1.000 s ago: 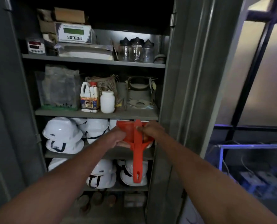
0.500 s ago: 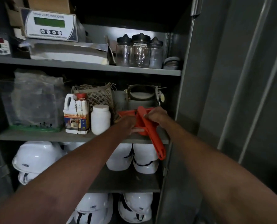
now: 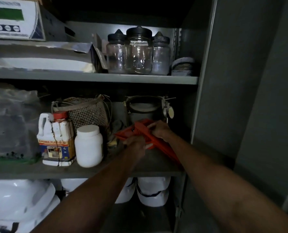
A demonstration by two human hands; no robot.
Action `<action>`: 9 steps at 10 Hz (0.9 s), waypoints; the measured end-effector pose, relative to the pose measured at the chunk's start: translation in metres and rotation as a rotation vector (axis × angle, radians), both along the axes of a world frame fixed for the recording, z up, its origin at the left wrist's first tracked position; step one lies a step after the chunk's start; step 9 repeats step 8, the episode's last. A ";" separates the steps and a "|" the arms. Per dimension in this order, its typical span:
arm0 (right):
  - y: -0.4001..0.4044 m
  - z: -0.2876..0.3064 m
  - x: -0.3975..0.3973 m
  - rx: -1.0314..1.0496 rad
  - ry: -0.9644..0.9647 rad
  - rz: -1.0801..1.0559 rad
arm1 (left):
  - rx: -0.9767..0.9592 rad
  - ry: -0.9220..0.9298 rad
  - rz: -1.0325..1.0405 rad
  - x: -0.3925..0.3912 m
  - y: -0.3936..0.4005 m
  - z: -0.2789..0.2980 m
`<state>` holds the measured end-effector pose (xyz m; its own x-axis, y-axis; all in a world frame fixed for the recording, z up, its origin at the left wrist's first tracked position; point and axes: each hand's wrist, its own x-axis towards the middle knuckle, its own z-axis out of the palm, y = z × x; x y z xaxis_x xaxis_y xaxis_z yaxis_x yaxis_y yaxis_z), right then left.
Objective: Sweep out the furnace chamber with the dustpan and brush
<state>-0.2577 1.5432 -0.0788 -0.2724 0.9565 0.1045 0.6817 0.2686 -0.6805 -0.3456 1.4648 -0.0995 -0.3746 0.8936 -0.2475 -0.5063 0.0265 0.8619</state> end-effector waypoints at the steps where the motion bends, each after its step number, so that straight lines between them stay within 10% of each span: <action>1: 0.019 -0.012 -0.005 0.011 0.018 -0.006 | -0.019 -0.012 0.027 0.000 0.023 -0.009; 6: -0.036 -0.026 0.008 0.163 -0.168 0.011 | -0.153 0.259 -0.141 -0.019 -0.019 -0.008; 9: -0.107 0.004 0.025 0.234 -0.221 -0.064 | -0.169 0.733 0.227 -0.027 -0.081 0.022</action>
